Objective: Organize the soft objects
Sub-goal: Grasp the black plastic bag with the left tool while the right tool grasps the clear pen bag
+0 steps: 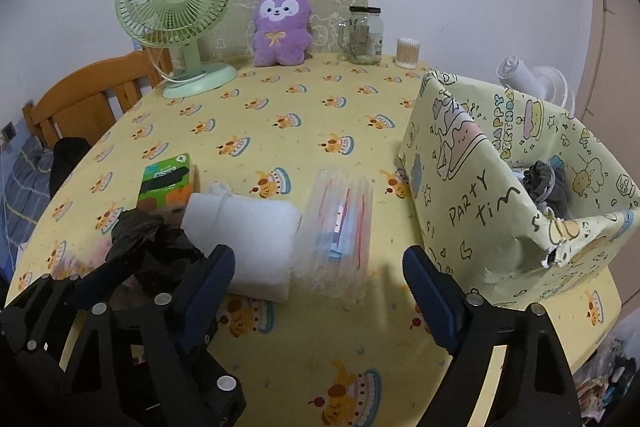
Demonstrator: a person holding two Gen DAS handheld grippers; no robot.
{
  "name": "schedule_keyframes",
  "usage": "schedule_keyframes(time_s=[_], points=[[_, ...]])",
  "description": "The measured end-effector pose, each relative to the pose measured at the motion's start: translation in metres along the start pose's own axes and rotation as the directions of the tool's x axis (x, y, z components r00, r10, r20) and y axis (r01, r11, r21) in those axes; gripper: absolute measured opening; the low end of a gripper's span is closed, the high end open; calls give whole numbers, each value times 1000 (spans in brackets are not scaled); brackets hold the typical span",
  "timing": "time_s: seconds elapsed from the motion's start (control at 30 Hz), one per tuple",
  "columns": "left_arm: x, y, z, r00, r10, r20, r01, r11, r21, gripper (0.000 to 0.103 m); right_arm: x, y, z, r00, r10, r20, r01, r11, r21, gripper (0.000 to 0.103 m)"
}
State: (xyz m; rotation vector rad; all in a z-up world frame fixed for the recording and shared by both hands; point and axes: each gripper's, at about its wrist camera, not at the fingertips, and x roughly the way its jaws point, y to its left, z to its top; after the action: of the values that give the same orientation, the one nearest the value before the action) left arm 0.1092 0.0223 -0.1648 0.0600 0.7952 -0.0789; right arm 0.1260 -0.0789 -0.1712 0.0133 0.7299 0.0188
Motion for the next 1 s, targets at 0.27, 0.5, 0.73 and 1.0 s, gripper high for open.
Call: schedule_keyframes(time_s=[0.27, 0.5, 0.73, 1.0], points=[[4, -3, 3, 1000, -7, -6, 7, 1000, -11, 60, 17, -10, 1, 998, -26, -61, 28, 999, 36, 63], [9, -9, 0, 1000, 8, -11, -8, 1000, 11, 54, 29, -15, -3, 993, -24, -114, 28, 999, 35, 38], [6, -11, 1, 1000, 10, -2, -10, 1000, 12, 49, 26, -20, -4, 994, 1, -109, 3, 999, 40, 28], [-6, -13, 4, 1000, -4, 22, 4, 1000, 0, 43, 10, -16, 2, 997, 43, -69, -41, 999, 32, 20]])
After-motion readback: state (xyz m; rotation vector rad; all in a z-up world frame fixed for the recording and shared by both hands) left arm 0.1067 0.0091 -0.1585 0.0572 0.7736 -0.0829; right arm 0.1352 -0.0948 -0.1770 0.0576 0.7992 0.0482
